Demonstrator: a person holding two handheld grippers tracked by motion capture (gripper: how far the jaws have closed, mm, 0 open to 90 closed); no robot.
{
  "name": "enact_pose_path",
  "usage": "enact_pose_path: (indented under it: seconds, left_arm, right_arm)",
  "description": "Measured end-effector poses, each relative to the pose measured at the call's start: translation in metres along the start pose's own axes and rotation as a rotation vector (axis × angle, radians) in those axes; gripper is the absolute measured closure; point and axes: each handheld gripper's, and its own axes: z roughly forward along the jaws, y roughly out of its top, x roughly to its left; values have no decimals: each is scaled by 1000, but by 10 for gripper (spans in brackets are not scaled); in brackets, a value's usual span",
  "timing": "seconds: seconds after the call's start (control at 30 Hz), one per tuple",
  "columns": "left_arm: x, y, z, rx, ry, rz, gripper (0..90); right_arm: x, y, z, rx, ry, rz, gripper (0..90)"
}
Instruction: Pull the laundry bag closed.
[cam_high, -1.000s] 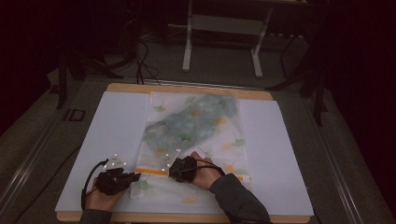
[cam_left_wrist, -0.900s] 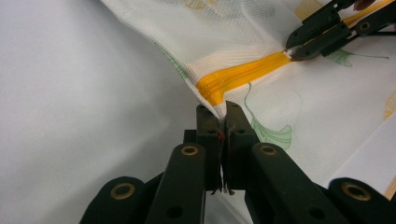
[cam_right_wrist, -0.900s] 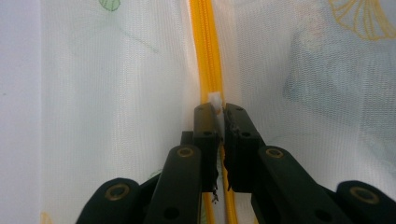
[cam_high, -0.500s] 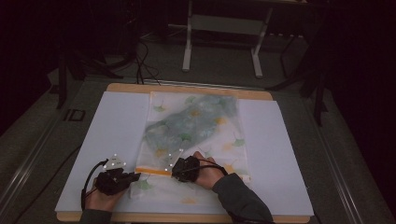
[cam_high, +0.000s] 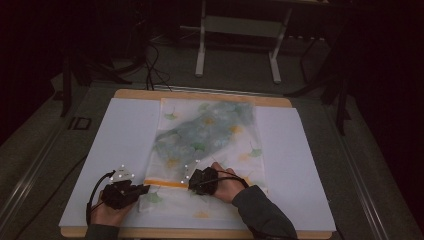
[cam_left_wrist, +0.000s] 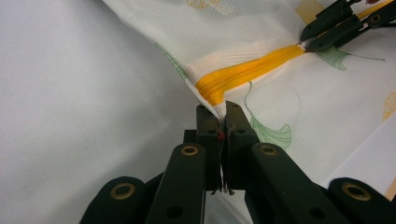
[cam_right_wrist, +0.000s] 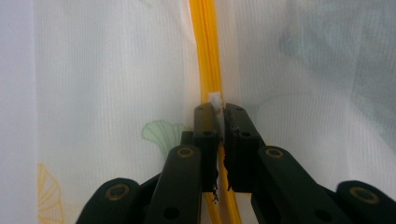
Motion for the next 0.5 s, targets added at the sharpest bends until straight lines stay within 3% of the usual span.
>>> enact_pose_path:
  seconds: [0.5]
  left_arm:
    - [1, 0, -1, -3, -2, -3, 875]
  right_arm:
    - [-2, -9, -5, 25, -8, 5, 846]
